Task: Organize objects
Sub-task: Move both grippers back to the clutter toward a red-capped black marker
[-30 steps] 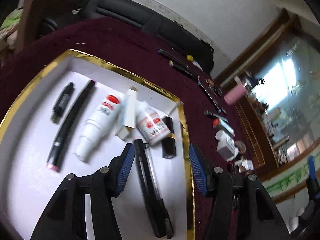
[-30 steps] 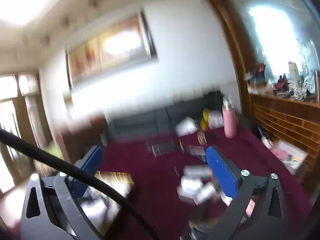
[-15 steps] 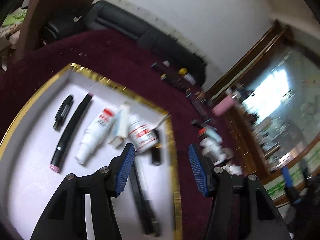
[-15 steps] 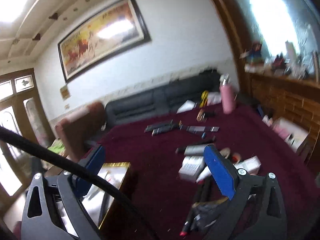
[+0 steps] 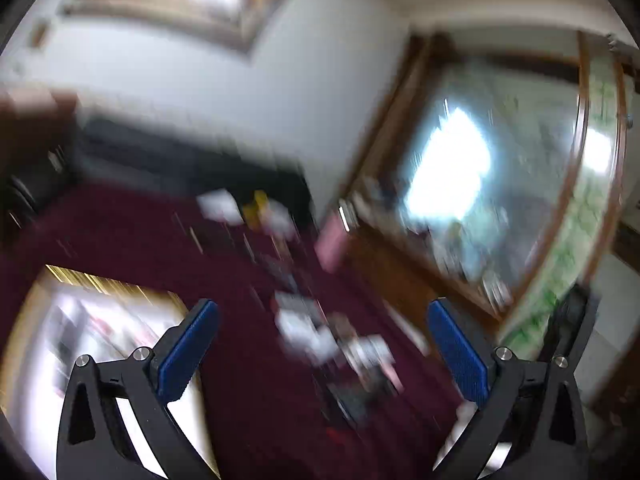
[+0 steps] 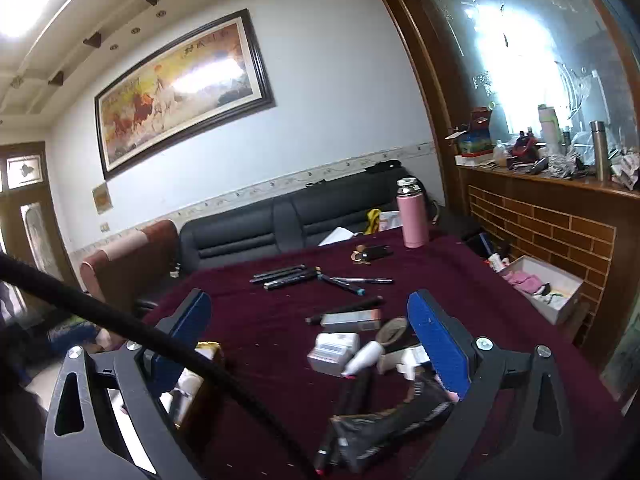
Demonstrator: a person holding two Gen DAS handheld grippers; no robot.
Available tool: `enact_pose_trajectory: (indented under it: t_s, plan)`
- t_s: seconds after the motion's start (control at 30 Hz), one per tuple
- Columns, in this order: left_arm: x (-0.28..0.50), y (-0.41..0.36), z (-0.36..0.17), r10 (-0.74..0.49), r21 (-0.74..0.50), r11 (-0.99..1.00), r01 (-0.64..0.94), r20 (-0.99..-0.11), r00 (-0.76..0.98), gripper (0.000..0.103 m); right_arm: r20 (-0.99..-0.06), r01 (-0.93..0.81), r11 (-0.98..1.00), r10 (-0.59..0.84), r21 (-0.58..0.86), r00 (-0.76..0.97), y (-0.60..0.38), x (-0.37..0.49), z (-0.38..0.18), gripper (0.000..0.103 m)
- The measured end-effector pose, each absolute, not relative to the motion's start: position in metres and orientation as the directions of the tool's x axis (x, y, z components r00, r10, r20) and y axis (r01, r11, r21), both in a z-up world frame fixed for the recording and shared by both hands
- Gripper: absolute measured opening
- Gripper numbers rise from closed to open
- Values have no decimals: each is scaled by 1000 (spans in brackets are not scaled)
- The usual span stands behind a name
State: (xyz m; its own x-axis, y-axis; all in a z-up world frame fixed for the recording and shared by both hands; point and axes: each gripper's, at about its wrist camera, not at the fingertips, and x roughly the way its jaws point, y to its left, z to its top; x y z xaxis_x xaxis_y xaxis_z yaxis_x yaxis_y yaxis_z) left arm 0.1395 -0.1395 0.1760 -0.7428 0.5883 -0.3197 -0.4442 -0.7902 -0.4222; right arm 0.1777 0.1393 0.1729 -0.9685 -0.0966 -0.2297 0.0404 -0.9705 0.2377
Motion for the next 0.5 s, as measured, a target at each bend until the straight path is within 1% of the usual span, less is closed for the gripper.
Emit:
enact_pose_trajectory:
  t_s: [0.13, 0.2, 0.27, 0.4, 0.5]
  plan:
    - [128, -105, 158, 578, -372, -813, -448, -420, -699, 101, -286, -22, -977, -41, 211, -957, 165, 182, 168, 100]
    - [123, -94, 150, 558, -338, -830, -444, -486, -673, 101, -326, -66, -976, -5, 207, -945, 184, 183, 160, 100]
    - [118, -85, 140, 539, -317, -842, -436, -535, -651, 101, -387, -121, -966, 24, 229, -922, 207, 180, 145, 100]
    - [104, -60, 112, 520, -306, -849, -430, -626, -581, 101, -462, -183, -934, 21, 308, -887, 242, 174, 116, 100]
    - [91, -40, 90, 486, -285, -865, -413, -681, -547, 95, -496, -206, -916, 9, 344, -868, 257, 166, 100, 100]
